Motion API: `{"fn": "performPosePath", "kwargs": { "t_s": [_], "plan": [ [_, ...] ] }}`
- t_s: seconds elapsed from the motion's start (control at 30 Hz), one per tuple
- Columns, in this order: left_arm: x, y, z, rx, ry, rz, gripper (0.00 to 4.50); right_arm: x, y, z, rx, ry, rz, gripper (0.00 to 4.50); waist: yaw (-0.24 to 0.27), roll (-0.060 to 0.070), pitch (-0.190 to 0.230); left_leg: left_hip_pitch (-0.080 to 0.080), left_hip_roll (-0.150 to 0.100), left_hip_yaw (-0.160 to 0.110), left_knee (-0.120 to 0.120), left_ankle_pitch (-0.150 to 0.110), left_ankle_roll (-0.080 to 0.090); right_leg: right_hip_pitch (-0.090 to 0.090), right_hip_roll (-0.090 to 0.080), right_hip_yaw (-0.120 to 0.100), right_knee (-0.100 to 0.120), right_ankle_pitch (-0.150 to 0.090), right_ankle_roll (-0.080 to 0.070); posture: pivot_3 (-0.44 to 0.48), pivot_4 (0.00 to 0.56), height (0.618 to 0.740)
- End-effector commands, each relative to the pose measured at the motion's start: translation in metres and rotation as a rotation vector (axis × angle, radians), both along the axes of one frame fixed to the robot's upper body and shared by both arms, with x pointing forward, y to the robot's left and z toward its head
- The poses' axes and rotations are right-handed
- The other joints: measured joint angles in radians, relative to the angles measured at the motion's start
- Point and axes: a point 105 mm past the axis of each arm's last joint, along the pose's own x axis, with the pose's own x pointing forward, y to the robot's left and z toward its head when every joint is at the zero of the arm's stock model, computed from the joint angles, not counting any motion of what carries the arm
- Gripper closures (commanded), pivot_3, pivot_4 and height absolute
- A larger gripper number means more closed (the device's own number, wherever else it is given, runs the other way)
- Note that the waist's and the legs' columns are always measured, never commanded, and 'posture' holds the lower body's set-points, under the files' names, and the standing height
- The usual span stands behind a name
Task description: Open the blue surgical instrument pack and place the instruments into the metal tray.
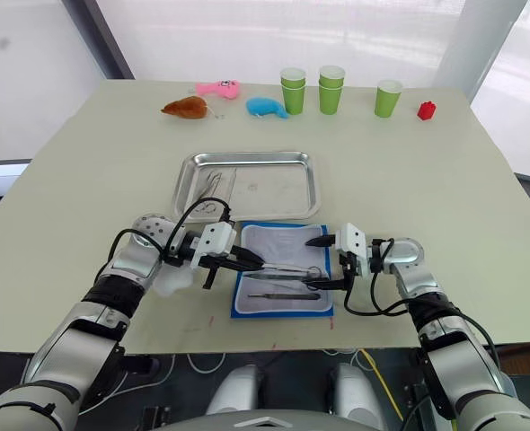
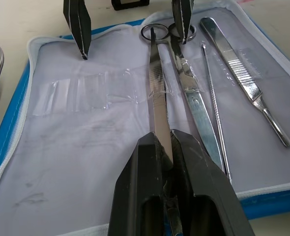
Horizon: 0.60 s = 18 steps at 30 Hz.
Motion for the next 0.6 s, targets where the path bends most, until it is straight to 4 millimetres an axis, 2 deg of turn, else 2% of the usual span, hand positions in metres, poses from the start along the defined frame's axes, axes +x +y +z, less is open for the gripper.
{"fn": "performPosePath", "kwargs": {
  "t_s": [0.03, 0.3, 0.6],
  "plan": [
    [0.001, 0.004, 0.017, 0.041, -0.045, -0.011, 4.47, -0.036, -0.024, -0.07, -0.19, 0.267, -0.022, 0.0, -0.001, 0.0, 0.0, 0.0, 0.0, 0.0, 0.0, 0.0, 0.0, 0.0, 0.0, 0.0, 0.0, 0.0, 0.0, 0.0, 0.15, 0.74],
    [0.001, 0.007, 0.04, 0.069, -0.053, 0.004, 4.47, -0.036, -0.023, -0.07, -0.187, 0.267, -0.018, 0.0, -0.001, 0.0, 0.001, 0.0, 0.0, 0.0, 0.0, 0.0, 0.0, 0.0, 0.0, 0.0, 0.0, 0.0, 0.0, 0.0, 0.15, 0.74],
    [-0.008, 0.023, 0.048, 0.122, -0.044, 0.005, 4.47, -0.036, -0.022, -0.07, -0.188, 0.267, -0.017, 0.0, -0.002, 0.0, 0.001, 0.0, 0.0, 0.0, 0.0, 0.0, 0.0, 0.0, 0.0, 0.001, 0.0, 0.0, 0.0, 0.0, 0.15, 0.74]
  ]
}}
